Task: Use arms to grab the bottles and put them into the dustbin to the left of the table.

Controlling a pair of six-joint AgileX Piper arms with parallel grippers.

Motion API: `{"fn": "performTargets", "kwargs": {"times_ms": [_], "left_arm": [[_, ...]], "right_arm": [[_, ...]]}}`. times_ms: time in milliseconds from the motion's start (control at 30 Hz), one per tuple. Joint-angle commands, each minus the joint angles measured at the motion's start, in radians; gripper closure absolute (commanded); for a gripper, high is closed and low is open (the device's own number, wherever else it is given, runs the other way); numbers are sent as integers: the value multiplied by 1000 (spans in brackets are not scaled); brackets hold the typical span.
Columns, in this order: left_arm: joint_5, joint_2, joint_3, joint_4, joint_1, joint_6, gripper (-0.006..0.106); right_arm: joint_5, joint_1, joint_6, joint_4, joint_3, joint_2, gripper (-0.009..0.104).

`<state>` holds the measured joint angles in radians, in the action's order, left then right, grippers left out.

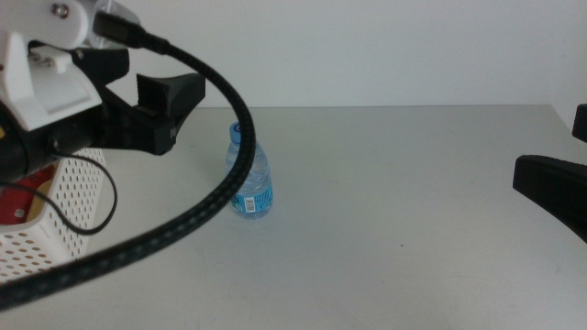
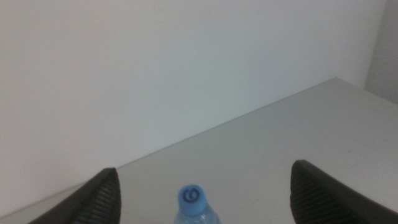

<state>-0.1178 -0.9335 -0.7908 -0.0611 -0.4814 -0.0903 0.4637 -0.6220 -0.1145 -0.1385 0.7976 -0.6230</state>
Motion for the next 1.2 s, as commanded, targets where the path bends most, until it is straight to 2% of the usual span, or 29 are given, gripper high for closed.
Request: {"fn": "performTargets", "kwargs": {"times_ms": [0,267,400,433,600,767,967,1167], "left_arm": [[87,-24,-61,32,21,-14,7],[234,-102,19,48,88,-21,7],[428,-121,137,53,83,0,7],[482,-122,165,61,81,7,7],[700,-144,316,205,80,106,7],[865,-249,396,205,83,225,7],[1039,-411,387,217,83,198,7],[1056,-523,301,205,83,195,7]], "right_arm": [[-82,0,-9,3,33,0,30],[-82,0,-9,3,33,0,30],[-82,0,-9,3,33,0,30],[-82,0,-9,3,33,0,30],[-82,0,-9,3,33,0,30],[-82,0,-9,3,33,0,30],[-82,0,-9,3,33,0,30],[-82,0,-9,3,33,0,30]]}}
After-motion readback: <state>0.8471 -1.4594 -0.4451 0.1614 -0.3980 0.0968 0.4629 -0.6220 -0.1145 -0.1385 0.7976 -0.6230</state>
